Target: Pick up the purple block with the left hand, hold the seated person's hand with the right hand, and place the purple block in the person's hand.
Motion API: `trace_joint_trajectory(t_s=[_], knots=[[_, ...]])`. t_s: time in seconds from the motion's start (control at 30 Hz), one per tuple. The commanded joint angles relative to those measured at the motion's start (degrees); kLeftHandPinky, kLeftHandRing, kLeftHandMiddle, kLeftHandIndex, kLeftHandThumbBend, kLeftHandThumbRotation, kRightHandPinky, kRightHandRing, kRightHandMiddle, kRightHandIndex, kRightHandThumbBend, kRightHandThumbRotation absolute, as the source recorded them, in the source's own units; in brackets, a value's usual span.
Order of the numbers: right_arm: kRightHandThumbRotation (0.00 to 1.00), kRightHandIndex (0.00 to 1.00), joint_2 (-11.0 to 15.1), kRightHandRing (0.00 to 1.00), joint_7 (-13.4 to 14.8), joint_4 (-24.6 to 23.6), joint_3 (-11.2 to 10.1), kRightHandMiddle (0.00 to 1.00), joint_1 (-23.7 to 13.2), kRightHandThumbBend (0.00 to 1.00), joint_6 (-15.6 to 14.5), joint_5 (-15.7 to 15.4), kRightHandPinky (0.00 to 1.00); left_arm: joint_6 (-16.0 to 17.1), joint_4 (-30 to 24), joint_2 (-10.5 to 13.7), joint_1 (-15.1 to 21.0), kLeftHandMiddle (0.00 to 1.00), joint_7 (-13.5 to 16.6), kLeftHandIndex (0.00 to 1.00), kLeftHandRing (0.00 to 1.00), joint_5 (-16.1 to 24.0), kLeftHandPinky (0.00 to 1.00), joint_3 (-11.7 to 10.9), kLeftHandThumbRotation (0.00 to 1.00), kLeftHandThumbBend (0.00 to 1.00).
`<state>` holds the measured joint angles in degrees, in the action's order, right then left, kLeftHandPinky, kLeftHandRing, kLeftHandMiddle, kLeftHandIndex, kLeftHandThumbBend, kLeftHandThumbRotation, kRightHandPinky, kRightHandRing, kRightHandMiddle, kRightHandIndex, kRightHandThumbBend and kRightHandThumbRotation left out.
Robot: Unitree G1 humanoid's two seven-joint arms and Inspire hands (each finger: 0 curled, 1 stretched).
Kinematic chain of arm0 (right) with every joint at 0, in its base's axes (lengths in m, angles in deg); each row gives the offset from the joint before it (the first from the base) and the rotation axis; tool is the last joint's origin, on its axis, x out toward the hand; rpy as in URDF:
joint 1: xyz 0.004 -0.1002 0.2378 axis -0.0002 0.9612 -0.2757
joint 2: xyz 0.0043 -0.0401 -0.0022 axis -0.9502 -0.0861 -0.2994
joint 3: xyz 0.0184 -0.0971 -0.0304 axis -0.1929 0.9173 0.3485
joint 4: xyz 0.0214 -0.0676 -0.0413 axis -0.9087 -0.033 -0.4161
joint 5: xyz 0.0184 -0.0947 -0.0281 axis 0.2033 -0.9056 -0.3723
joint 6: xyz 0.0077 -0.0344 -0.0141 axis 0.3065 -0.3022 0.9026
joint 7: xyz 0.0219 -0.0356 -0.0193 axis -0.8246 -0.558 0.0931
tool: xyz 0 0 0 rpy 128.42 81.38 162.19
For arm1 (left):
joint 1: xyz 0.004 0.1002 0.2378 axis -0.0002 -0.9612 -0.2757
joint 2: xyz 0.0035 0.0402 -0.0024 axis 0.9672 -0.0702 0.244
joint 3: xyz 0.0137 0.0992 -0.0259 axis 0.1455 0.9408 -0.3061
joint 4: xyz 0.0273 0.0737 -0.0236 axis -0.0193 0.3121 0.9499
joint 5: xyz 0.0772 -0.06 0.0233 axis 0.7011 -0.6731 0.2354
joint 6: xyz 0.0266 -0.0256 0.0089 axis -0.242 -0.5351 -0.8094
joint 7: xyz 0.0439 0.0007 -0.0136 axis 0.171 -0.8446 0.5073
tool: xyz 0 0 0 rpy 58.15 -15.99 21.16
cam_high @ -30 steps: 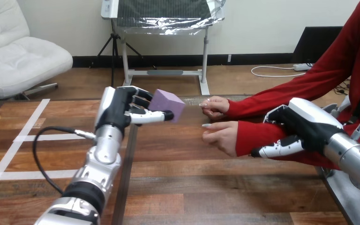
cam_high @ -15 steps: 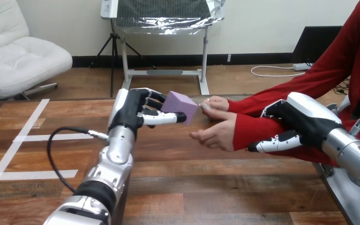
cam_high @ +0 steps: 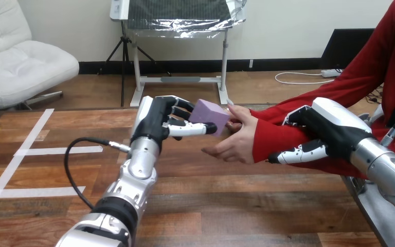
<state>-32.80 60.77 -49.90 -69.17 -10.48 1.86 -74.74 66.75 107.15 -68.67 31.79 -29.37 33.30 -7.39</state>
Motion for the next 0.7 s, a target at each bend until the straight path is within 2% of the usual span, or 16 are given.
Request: trace_joint_trajectory(t_s=[0.0, 0.37, 0.67], knots=[[0.40, 0.47, -2.79, 0.40, 0.43, -3.80, -0.92, 0.45, -4.16, 0.76, 1.04, 1.55, 0.35, 0.16, 0.11, -0.66, 5.72, 0.45, 0.68, 0.48, 0.40, 0.94, 0.33, 0.81, 0.00, 0.68], [0.40, 0.46, -3.42, 0.40, 0.15, -3.62, -1.03, 0.44, -4.36, 0.76, 0.80, 1.85, 0.35, -1.45, 0.44, -2.49, 6.58, 0.46, 1.03, 0.47, 0.41, 0.98, 0.33, 0.99, 0.00, 0.71], [0.40, 0.46, -3.74, 0.38, 0.32, -3.27, -1.12, 0.44, -4.49, 0.77, 1.26, 2.03, 0.34, -0.97, 0.09, -3.79, 6.47, 0.45, 0.18, 0.47, 0.41, 0.16, 0.33, 0.60, 0.00, 0.70]])
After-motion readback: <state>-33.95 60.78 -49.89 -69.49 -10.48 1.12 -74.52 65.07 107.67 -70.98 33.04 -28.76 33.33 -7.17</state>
